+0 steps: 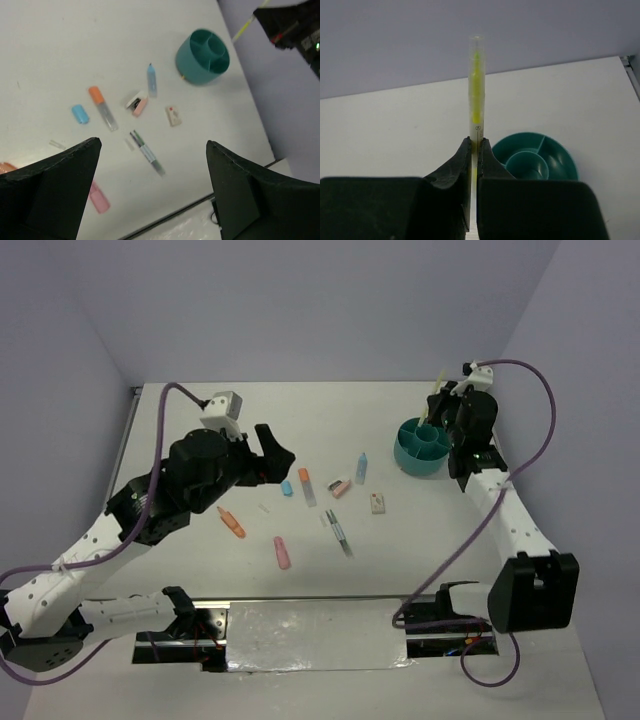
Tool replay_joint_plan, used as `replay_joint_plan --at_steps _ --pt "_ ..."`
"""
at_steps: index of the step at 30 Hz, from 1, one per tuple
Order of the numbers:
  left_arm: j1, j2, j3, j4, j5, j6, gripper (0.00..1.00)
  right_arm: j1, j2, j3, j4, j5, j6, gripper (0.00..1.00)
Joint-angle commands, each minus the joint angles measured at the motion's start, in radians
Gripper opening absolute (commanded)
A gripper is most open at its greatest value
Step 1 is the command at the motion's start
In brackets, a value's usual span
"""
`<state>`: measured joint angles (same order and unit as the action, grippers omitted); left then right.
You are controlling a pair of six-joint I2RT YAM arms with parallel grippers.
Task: Sort the stationery into containers
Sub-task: Place the pen in the storage box.
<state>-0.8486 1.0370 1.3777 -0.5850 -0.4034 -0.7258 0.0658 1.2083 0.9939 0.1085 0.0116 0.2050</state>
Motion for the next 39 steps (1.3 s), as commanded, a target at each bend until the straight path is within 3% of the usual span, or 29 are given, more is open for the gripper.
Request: replay_joint_plan --at_steps 1,7,18,25,33,36,37,39 --pt "0.003 -0.037 -0.034 -0.025 0.078 0.068 0.99 -0.027 0.101 0.035 0.131 -0.013 -0.062 0.00" --pt "0.005 -0.117 -0.172 0.013 0.184 0.095 0.99 -0.096 0.227 0.041 0.214 -0.022 -0.056 0.00" --pt "0.005 -0.086 -0.236 0.030 0.279 0.092 0.99 -0.104 0.335 0.063 0.240 0.022 -0.076 0.00" --pt "0.005 -0.088 -0.259 0.040 0.290 0.106 0.99 -0.106 0.347 0.008 0.272 0.028 -0.065 0.05" --pt "0.005 -0.089 -0.269 0.034 0.281 0.105 0.99 -0.104 0.255 -0.158 0.333 0.005 -0.033 0.11" --pt "0.005 -0.084 -0.270 0.034 0.276 0.098 0.99 -0.103 0.218 -0.199 0.347 0.004 -0.030 0.27" --pt "0.005 -0.084 -0.270 0.037 0.278 0.100 0.99 -0.103 0.209 -0.204 0.341 0.013 -0.029 0.46" --pt "0.005 -0.081 -0.272 0.043 0.281 0.097 0.99 -0.103 0.192 -0.198 0.326 0.016 -0.026 0.60"
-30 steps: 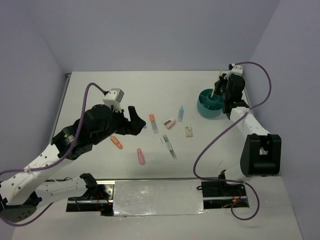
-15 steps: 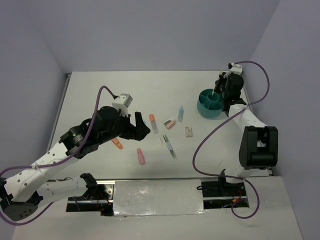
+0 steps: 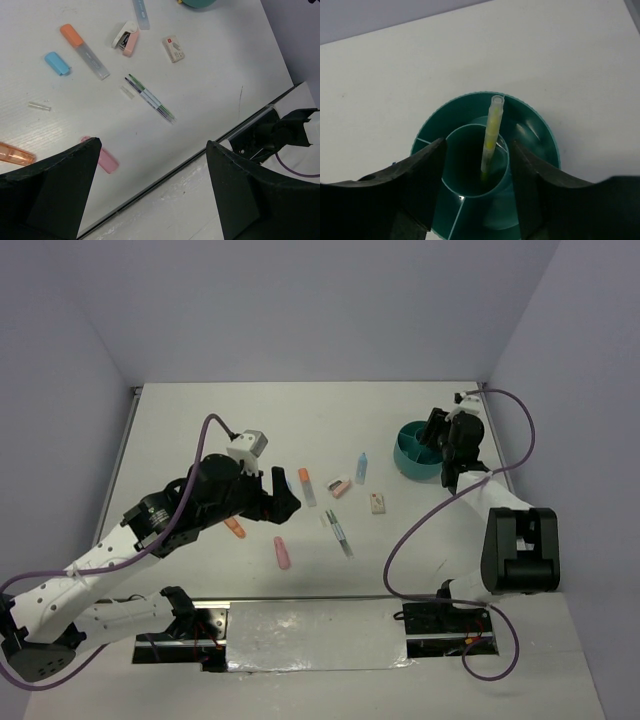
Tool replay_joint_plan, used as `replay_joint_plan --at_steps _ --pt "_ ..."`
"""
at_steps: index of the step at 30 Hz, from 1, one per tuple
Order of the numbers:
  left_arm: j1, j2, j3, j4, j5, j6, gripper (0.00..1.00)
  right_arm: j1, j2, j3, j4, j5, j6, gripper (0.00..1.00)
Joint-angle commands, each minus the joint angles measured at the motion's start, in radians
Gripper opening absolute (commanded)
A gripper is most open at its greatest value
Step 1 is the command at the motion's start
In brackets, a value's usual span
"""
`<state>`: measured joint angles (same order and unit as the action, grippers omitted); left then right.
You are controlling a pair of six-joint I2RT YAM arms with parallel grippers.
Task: Sort the stationery into containers
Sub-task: Place the pen in the storage box, then pick up the pen from the center of the board.
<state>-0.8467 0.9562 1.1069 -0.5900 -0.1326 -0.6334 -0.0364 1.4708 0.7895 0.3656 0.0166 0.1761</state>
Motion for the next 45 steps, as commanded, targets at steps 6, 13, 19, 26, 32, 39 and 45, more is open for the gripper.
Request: replay_joint_plan --at_steps 6,13,19,26,32,39,45 --pt "0.003 0.001 0.008 0.059 0.010 0.006 0.99 0.000 -0.110 0.089 -0.036 0.016 0.011 0.67" --pt "0.018 0.045 0.060 -0.112 -0.211 -0.106 0.99 0.087 -0.259 0.218 -0.316 0.013 0.057 0.88" --pt "0.150 0.162 0.091 -0.263 -0.231 -0.203 0.99 0.402 -0.288 0.289 -0.680 0.083 0.144 0.98" --pt "0.254 0.154 0.041 -0.255 -0.203 -0.174 0.99 0.754 -0.199 0.168 -0.797 0.088 0.218 0.61" --pt "0.287 0.170 -0.010 -0.231 -0.138 -0.131 0.99 0.888 -0.052 0.111 -0.849 0.134 0.227 0.44" --pt "0.287 0.174 -0.021 -0.225 -0.104 -0.127 0.99 0.903 0.002 0.082 -0.824 0.135 0.246 0.38" --pt "0.284 0.153 -0.068 -0.202 -0.064 -0.132 0.99 0.903 0.049 0.088 -0.812 0.149 0.238 0.36"
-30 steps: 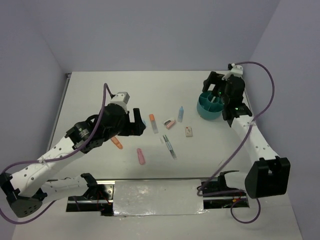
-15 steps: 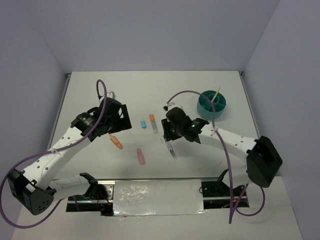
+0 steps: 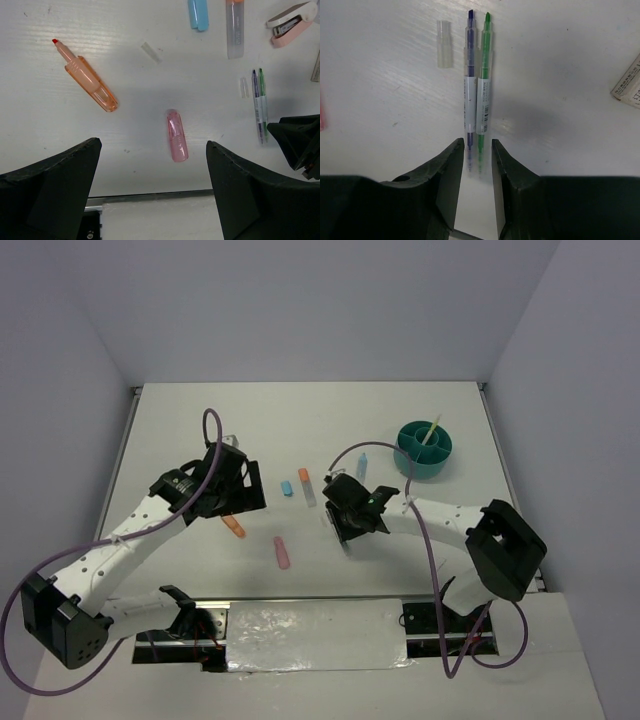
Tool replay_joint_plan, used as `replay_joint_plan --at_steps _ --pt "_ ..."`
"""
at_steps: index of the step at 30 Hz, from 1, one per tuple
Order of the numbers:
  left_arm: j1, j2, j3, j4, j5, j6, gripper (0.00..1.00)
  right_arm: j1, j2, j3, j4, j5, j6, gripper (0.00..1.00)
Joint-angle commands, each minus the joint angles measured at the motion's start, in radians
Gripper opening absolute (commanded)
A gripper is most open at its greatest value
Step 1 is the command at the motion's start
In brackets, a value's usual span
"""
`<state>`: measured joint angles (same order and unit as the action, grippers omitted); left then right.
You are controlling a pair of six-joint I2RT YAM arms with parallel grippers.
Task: Sort the stationery into containers
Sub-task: Pick up the pen from the center of the board.
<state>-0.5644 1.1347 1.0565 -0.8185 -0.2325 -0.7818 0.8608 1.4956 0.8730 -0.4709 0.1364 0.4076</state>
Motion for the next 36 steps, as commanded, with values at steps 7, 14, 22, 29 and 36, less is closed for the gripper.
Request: replay_joint_plan --at_steps 7,14,22,29,36 --pt "0.000 -0.050 -0.021 0.030 0.039 0.030 0.99 0.004 0.068 0.012 0.055 0.040 0.010 0.34" --pt "-0.003 -0.039 -0.029 0.042 0.064 0.035 0.99 -0.003 0.098 0.027 0.063 0.043 -0.004 0.33" --pt "-0.003 -0.016 -0.013 0.050 0.070 0.052 0.99 -0.017 0.130 0.023 0.074 0.046 -0.018 0.33" --pt "-0.005 0.011 -0.001 0.064 0.088 0.062 0.99 -0.039 0.112 0.006 0.098 0.020 -0.024 0.32" --pt "-0.005 0.031 0.007 0.071 0.098 0.072 1.00 -0.055 0.120 -0.003 0.120 -0.009 -0.032 0.31"
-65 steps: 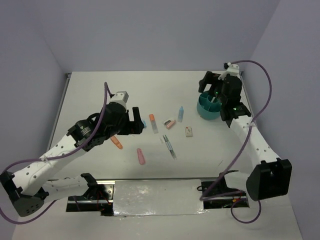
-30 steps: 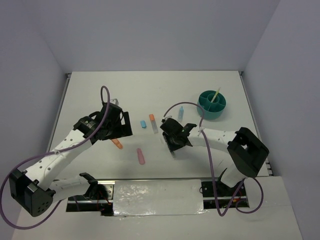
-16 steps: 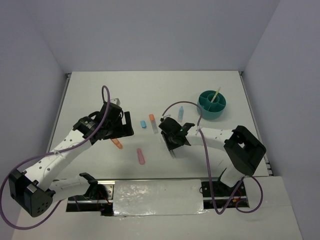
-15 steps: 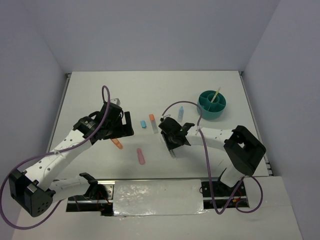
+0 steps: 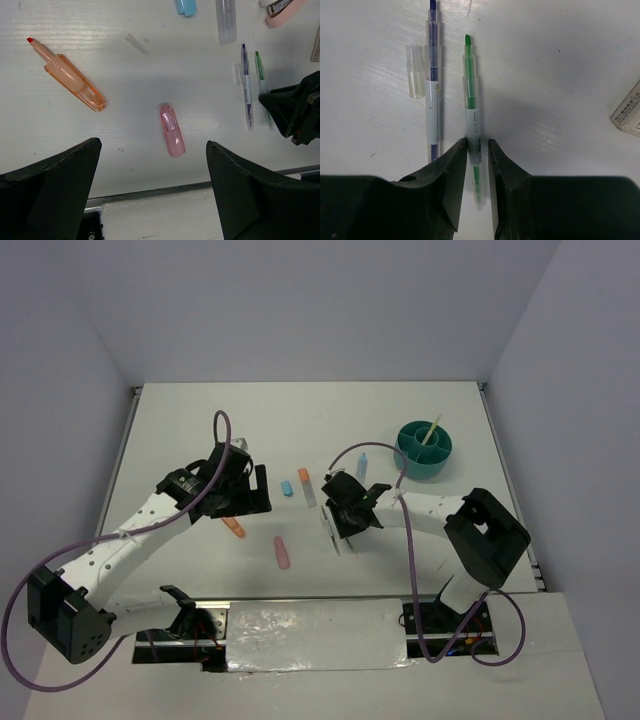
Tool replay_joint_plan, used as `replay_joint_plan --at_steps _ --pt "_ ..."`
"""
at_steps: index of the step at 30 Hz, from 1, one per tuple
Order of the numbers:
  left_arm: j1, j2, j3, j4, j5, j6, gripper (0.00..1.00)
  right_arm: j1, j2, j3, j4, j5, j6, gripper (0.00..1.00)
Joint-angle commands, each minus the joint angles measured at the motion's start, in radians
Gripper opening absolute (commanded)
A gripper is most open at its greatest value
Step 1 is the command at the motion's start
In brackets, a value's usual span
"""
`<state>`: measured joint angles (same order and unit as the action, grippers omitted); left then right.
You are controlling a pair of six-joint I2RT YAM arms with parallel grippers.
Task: Sort the stationery into containers
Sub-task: Pick up the pen from the center of the board.
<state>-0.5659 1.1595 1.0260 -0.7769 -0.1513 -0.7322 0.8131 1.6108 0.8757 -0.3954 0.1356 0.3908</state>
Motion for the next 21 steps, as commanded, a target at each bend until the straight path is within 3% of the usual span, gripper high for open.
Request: replay_joint_plan --at_steps 1,9,13,14,21 --pt "-0.002 0.006 0.039 0.030 0.016 0.022 0.99 -0.008 0.006 -0.007 0.044 -0.008 -0.017 0.31" --pt "-0.006 0.026 0.039 0.042 0.038 0.022 0.99 -0.014 0.070 -0.029 0.059 0.012 -0.017 0.29" --pt "-0.026 0.048 0.049 0.037 0.022 0.004 0.99 -0.015 0.070 -0.021 0.038 0.024 0.011 0.16" --pt "-0.037 0.071 0.060 0.036 0.013 -0.001 0.99 -0.020 0.051 -0.006 0.024 0.053 0.025 0.00" --pt "-0.045 0.219 0.118 0.041 -0.050 -0.088 0.99 -0.034 -0.120 0.106 -0.141 0.159 0.051 0.00"
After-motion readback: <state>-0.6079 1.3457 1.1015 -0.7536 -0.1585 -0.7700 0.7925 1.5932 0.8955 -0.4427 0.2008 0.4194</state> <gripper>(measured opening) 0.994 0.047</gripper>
